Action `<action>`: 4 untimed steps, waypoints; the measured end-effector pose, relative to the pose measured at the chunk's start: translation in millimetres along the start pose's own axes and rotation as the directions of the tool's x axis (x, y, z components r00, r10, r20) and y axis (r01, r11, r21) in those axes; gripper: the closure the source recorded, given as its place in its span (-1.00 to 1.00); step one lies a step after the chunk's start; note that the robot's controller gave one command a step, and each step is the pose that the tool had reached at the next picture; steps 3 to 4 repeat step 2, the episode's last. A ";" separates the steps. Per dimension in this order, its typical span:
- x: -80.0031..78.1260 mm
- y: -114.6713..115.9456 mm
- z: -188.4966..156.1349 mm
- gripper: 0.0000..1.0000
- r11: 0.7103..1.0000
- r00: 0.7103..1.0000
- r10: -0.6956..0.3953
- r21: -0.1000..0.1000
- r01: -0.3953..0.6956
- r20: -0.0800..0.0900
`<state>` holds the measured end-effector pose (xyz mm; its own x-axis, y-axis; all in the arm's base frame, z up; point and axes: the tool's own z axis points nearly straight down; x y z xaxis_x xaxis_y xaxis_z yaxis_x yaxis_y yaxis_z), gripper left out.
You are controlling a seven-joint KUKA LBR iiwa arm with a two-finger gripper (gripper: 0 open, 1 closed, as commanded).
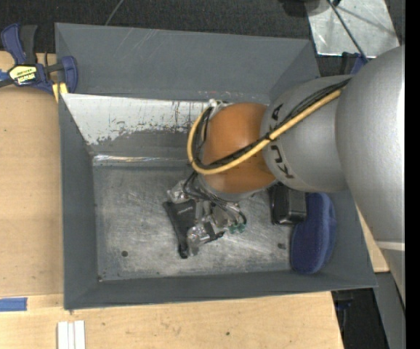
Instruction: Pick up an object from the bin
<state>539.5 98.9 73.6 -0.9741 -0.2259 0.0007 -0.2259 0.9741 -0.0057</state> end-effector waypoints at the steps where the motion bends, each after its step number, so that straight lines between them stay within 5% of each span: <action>1: -6.6 0.8 -5.1 1.00 1.000 1.000 0.007 -0.005 -0.006 0.030; 2: 3.2 6.3 -160.1 1.00 0.995 0.995 -0.100 -0.004 0.100 0.013; 4: 3.2 6.3 -160.1 1.00 0.995 0.995 -0.100 -0.004 0.100 0.013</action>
Offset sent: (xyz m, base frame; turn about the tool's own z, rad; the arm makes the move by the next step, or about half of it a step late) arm 0.0000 0.0000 0.0000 0.0000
